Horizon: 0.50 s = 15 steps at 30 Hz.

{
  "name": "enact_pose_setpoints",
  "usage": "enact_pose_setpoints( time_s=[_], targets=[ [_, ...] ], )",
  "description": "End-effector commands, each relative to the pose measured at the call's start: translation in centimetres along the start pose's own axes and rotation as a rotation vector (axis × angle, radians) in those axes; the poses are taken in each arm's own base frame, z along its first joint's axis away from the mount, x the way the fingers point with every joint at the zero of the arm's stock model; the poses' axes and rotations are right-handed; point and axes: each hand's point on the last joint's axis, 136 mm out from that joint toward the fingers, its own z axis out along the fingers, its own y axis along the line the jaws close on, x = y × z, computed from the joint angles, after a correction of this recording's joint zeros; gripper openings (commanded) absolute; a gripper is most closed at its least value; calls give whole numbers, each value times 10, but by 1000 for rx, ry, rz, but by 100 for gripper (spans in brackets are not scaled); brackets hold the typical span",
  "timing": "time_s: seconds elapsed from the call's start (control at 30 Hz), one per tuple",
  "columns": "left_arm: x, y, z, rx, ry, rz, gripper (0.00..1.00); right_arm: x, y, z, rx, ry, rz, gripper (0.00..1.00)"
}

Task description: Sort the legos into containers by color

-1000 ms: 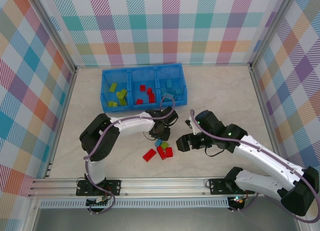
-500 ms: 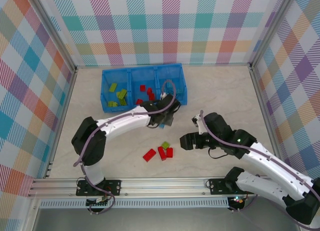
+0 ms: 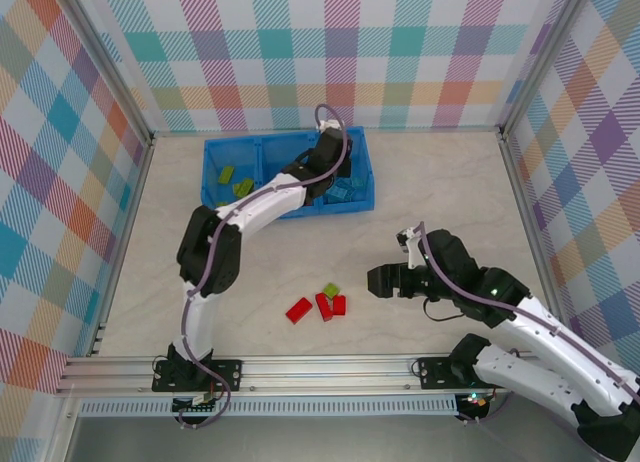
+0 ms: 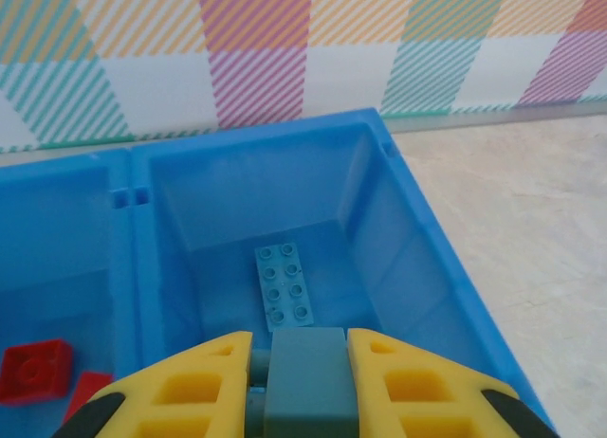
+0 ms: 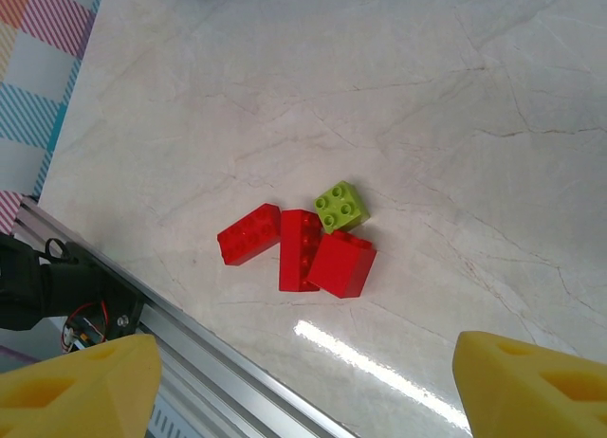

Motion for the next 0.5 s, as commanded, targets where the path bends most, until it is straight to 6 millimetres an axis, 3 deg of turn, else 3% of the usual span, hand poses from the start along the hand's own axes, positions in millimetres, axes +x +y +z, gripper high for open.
enact_pose_setpoints(
  time_s=[0.0, 0.1, 0.13, 0.3, 0.47],
  targets=[
    [-37, -21, 0, 66, -94, -23, 25, 5, -7, -2, 22, -1, 27, 81],
    [-44, -25, -4, 88, -106, -27, 57, 5, -10, -1, 35, 1, 28, 81],
    [-48, -26, -9, 103, -109, -30, 62, 5, -10, 1, 39, 2, 26, 81],
    [-70, -30, -51, 190, -133, -61, 69, 4, -13, 11, 72, 36, 29, 80],
    [-79, -36, -139, 345, -169, 10, 69, 11, -29, 33, 171, 121, 40, 76]
  ],
)
